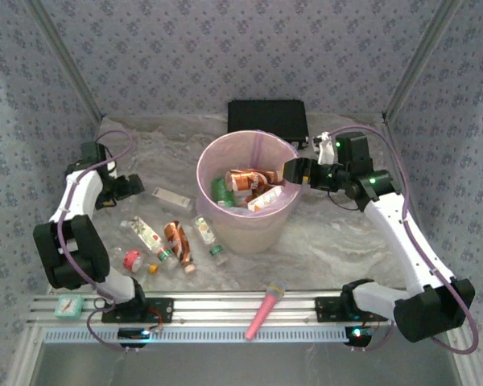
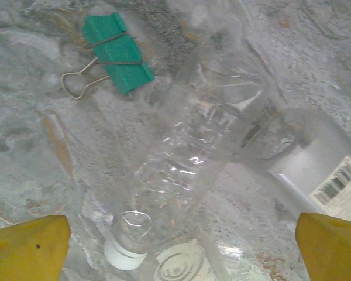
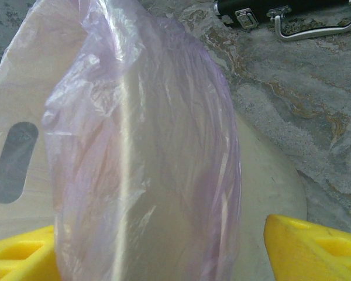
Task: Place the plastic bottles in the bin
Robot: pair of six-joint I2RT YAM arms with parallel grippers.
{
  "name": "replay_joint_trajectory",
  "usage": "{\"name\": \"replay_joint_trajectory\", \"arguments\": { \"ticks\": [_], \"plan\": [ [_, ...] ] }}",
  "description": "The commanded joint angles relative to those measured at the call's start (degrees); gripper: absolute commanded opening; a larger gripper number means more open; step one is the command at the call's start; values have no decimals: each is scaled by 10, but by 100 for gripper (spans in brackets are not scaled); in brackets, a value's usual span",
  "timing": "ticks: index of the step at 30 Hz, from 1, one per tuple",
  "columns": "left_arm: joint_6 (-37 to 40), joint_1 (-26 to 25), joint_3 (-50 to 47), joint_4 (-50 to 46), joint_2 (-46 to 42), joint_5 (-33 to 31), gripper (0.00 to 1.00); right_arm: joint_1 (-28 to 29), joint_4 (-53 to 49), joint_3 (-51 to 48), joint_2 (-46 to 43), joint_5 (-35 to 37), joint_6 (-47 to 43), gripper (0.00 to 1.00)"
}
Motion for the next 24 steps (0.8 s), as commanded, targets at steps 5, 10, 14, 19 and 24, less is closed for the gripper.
{"name": "replay_joint_trajectory", "arguments": {
  "ticks": [5,10,14,19,24],
  "plan": [
    [15,13,-28,-15,48,12,92,-4,2,-2,3,-17,-13,78],
    [17,12,-28,-15,75,30,88,-5,16,-3,6,-20,-14,78],
    [15,8,-30,-6,93,38,84,-4,22,-7,6,-22,-11,78],
    [13,6,-16,4,129,36,72,-5,20,-10,4,-21,-12,78],
    [22,-4,10,-7,173,35,69,-4,15,-8,3,-24,-13,78]
  ]
}}
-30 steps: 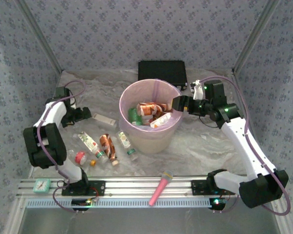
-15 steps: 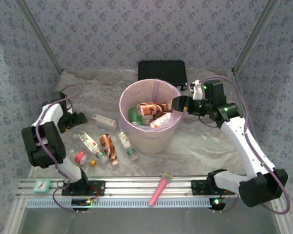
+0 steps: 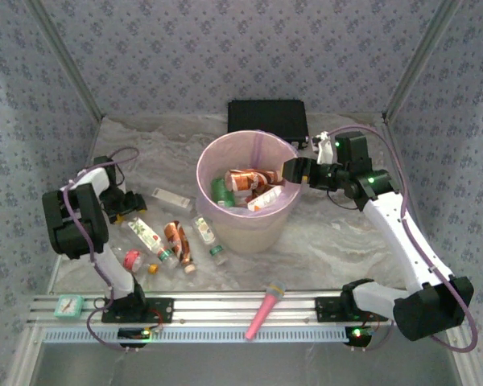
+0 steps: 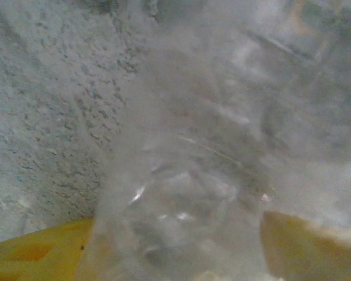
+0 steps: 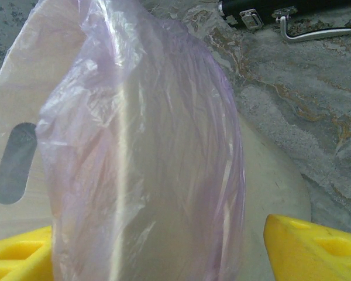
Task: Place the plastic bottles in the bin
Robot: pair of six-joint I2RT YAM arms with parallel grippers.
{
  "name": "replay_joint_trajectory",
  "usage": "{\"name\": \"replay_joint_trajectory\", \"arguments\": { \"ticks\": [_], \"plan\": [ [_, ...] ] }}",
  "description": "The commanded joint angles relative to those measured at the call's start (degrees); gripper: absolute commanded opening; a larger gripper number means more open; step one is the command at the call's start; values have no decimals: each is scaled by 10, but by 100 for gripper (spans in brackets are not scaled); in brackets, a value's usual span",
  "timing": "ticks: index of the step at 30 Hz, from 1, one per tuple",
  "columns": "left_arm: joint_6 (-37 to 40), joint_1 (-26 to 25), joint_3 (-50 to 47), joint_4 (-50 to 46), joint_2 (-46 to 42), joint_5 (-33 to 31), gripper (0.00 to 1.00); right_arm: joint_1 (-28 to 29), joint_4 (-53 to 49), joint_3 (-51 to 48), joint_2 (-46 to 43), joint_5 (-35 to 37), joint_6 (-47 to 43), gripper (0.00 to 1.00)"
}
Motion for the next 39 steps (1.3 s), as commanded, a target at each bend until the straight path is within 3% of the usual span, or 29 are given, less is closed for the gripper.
{"name": "replay_joint_trajectory", "arguments": {
  "ticks": [1,13,20,26,30,39],
  "plan": [
    [9,-12,16,-1,11,10,68,-3,-2,-2,-3,-12,-13,78],
    [-3,-27,32,-15,-53,-36,44,-2,-8,5,2,-1,-11,78],
    [-13,-39,78,-48,-123,-31,44,-2,-31,13,-6,3,-4,78],
    [-20,-80,144,-98,-212,-14,40,-2,-50,39,-16,17,0,78],
    [-19,-169,221,-140,-253,-54,40,0,-61,48,-15,34,4,78],
    [-7,-442,423,-164,-267,-99,33,11,-90,67,-21,82,8,78]
  ]
}}
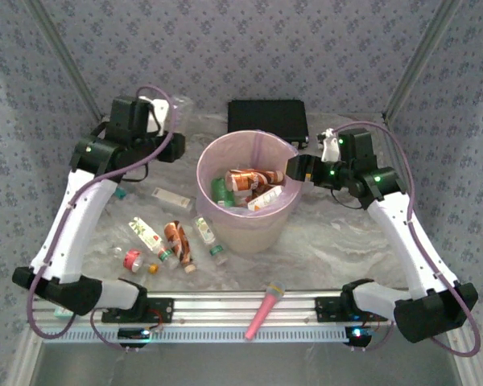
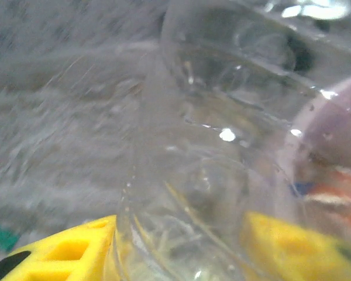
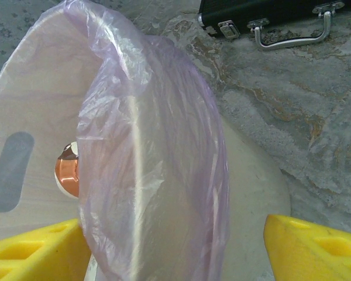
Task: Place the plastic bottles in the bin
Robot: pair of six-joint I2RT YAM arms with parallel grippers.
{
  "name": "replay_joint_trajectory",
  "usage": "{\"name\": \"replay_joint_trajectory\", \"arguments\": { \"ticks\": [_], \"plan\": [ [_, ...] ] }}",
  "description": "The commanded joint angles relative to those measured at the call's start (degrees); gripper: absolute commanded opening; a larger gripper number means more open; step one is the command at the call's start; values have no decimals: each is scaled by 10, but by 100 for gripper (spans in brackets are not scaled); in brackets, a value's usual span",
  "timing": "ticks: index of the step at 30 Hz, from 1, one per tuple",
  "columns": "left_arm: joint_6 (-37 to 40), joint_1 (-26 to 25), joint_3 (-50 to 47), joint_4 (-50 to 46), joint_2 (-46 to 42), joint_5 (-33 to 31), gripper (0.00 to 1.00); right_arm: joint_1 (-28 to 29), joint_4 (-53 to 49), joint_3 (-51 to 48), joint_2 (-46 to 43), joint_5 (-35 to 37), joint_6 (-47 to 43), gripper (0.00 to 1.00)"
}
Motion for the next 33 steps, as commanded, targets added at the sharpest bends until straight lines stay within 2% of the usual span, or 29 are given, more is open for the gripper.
{"name": "replay_joint_trajectory", "arguments": {
  "ticks": [1,6,10,13,19,27,33],
  "plan": [
    [12,-79,61,-25,-6,-32,32,9,-29,23,-15,35,4,78],
    [21,-194,119,-30,38,-31,28,15,-28,25,-16,36,10,78],
    [6,-228,123,-32,88,26,23,17,-19,40,-34,53,17,79],
    [6,-251,108,-20,112,34,22,14,-45,90,-43,68,0,79],
    [5,-266,77,-14,152,39,21,9,-69,148,-44,66,-10,80],
    [-5,-276,18,-15,158,52,22,-3,-69,129,-42,60,-9,79],
    [-15,-276,-20,-26,146,71,31,-2,-78,118,-26,42,-14,75]
  ]
}}
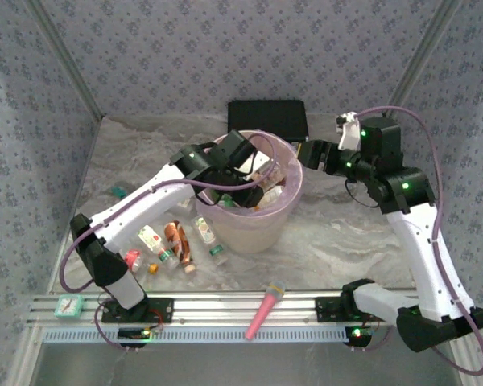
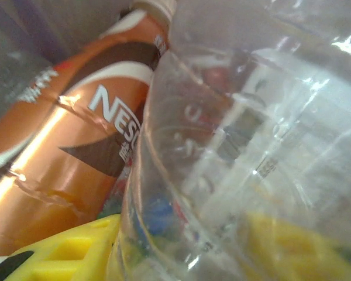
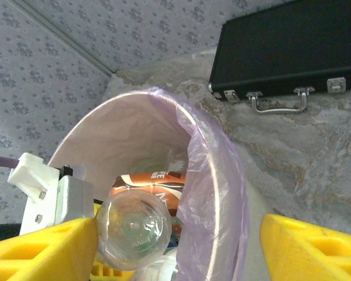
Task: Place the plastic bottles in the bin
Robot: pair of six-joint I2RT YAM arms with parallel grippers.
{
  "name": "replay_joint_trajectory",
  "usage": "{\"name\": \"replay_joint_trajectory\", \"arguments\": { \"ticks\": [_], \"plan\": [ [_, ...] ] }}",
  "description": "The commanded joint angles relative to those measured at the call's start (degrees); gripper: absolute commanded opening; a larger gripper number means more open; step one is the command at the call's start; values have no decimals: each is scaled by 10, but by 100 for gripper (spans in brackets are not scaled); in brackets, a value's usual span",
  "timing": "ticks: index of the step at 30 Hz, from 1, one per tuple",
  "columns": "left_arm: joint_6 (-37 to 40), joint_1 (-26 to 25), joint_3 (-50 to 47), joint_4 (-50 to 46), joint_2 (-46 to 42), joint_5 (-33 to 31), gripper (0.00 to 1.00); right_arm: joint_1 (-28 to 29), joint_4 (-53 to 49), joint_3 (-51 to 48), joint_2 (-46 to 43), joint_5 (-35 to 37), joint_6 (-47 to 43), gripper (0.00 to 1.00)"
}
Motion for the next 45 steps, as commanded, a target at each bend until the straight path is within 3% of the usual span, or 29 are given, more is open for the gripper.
{"name": "replay_joint_trajectory", "arguments": {
  "ticks": [1,6,14,20,25,28,35,38,41,45],
  "plan": [
    [-9,-3,-8,-14,-25,22,31,-2,-14,-13,3,-9,-11,75],
    [-3,-3,-11,-35,-33,20,37,-1,1,-27,5,-13,-4,75],
    [-3,-3,-8,-26,-44,17,73,2,8,-40,18,-22,-3,73],
    [-14,-3,22,-25,-64,-2,87,4,12,-44,22,-22,-4,73],
    [-79,31,33,-6,-123,-55,83,4,14,-44,29,-25,-10,73],
    [-137,100,-6,23,-177,-43,80,4,16,-46,32,-27,-16,73],
    [-313,298,-206,124,-283,21,80,-1,17,-46,43,-36,-32,74],
    [-377,346,-288,169,-298,13,81,-1,16,-47,45,-41,-34,74],
    [-394,377,-339,202,-286,-2,69,-1,17,-54,38,-38,-35,74],
    [-430,406,-381,236,-237,-22,72,-2,14,-65,28,-30,-39,74]
  ]
}}
